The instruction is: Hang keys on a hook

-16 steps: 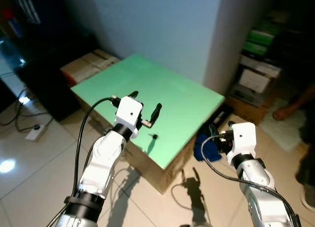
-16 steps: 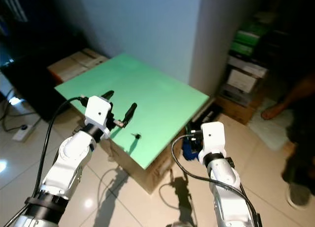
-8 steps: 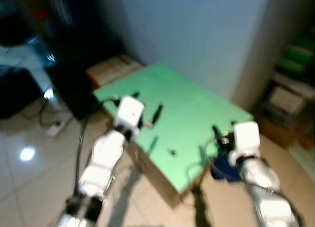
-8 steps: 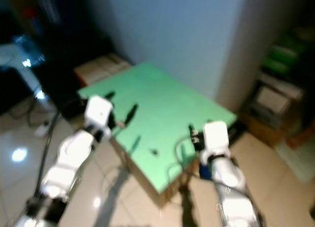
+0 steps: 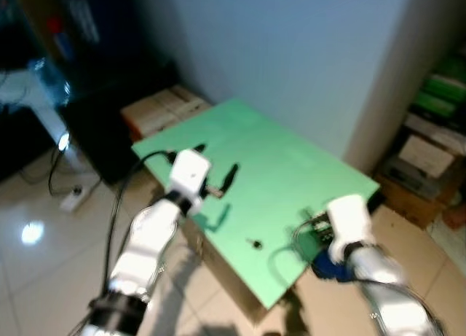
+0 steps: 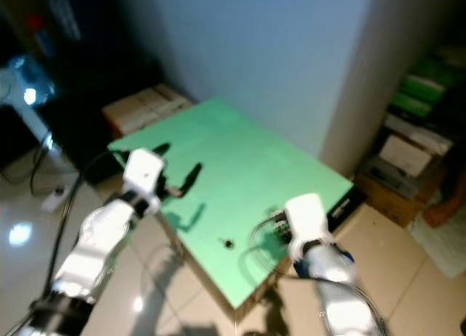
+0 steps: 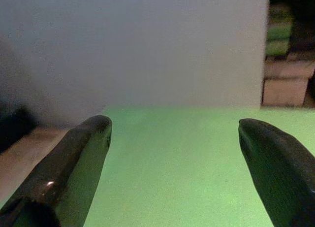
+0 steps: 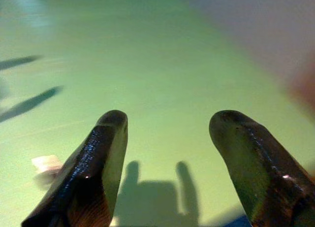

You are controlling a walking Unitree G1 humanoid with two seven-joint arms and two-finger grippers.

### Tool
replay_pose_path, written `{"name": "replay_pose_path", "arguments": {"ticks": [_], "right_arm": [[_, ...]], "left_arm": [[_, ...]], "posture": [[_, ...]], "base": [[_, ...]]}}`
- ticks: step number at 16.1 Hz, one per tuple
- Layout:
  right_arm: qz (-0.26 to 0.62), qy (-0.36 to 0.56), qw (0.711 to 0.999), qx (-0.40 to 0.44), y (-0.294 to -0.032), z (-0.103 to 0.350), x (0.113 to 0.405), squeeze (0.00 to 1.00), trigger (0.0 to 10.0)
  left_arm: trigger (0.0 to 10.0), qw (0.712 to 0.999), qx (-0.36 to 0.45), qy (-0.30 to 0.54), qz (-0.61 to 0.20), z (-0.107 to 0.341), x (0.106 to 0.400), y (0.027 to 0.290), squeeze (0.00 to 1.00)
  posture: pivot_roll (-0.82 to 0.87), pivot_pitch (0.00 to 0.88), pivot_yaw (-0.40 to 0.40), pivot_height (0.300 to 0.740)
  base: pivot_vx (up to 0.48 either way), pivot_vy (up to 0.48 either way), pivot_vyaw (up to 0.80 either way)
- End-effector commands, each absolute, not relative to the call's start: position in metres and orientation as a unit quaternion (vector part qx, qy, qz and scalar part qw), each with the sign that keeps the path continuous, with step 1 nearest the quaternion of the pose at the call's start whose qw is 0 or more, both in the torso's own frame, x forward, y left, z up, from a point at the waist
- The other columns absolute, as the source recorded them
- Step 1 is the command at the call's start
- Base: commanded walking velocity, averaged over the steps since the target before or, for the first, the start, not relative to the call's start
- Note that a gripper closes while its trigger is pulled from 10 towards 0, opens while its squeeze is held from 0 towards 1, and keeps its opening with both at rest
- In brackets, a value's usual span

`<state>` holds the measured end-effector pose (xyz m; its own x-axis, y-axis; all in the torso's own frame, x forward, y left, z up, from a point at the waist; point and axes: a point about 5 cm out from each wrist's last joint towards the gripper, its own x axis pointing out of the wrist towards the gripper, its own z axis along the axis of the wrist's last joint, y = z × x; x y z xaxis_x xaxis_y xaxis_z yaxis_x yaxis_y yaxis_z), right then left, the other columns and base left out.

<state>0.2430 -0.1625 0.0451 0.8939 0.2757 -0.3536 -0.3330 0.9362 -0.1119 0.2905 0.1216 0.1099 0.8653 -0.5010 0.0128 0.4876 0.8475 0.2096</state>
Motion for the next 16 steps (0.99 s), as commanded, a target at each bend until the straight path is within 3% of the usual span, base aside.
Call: {"name": "replay_pose_path", "arguments": {"ticks": [1,7,16], "right_arm": [[0.171,0.172,0.969,-0.057,-0.157,0.042,0.245,1.0,10.0],[0.157,0.209,0.965,-0.034,-0.144,0.018,0.259,1.0,10.0],[0.115,0.263,0.957,-0.035,-0.143,-0.003,0.265,1.0,10.0]], "left_arm": [[10.0,0.955,0.099,-0.025,-0.279,0.11,0.286,0.123,0.0],[10.0,0.922,0.104,0.022,-0.373,0.102,0.266,0.125,0.0],[10.0,0.916,0.108,0.042,-0.384,0.103,0.253,0.131,0.0]], "posture": [[-0.13,0.053,0.06,0.74],[-0.09,0.103,0.081,0.74],[-0.06,0.15,0.072,0.74]], "base": [[0.0,0.0,0.0],[0.0,0.0,0.0],[0.0,0.0,0.0]]}}
